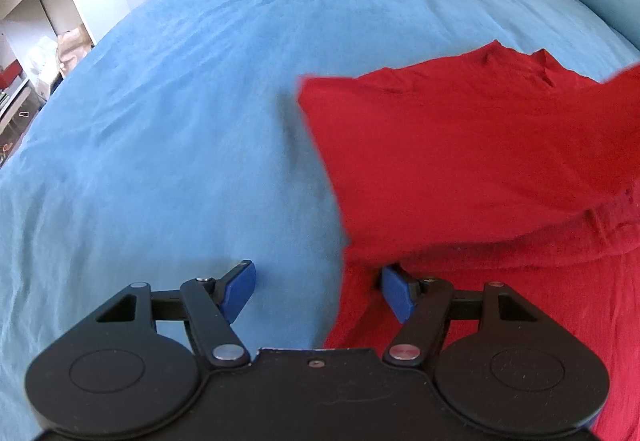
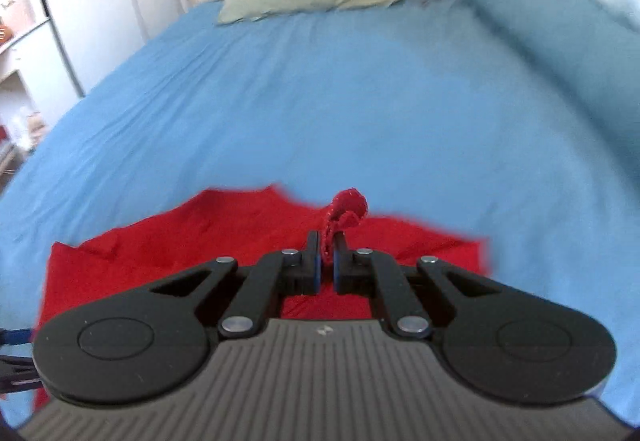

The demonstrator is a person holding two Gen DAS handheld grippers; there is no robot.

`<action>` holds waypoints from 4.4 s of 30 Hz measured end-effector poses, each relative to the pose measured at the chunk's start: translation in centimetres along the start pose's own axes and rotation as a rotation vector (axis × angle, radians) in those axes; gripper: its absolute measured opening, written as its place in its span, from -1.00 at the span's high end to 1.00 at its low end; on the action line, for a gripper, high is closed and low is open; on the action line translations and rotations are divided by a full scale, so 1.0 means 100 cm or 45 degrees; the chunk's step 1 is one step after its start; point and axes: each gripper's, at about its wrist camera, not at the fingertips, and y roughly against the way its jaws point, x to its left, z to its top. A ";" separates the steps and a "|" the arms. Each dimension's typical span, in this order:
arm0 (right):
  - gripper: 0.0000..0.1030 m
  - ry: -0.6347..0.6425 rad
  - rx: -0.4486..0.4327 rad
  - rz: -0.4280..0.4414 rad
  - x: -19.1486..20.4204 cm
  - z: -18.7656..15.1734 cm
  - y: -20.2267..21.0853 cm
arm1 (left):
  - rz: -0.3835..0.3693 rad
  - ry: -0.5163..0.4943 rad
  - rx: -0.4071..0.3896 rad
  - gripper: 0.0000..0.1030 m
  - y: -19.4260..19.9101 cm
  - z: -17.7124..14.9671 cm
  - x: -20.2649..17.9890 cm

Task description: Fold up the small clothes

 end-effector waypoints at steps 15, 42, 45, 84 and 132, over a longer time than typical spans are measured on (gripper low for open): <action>0.57 -0.147 0.217 -0.031 -0.053 -0.049 -0.051 | 0.098 0.123 0.040 -0.06 0.011 -0.018 0.010; -1.00 0.029 0.134 0.127 -0.018 -0.073 -0.065 | -0.306 0.003 -0.157 -0.51 -0.033 0.087 0.017; -1.00 0.040 0.111 0.153 -0.019 -0.071 -0.045 | -0.376 -0.049 -0.144 -0.61 0.001 0.061 0.013; -1.00 -0.082 -0.183 0.169 -0.103 -0.217 0.251 | -0.213 0.025 -0.298 -0.74 0.212 -0.156 0.009; 0.28 -0.240 0.117 0.062 -0.077 -0.385 0.248 | -0.194 0.228 -0.232 0.69 0.191 -0.295 -0.013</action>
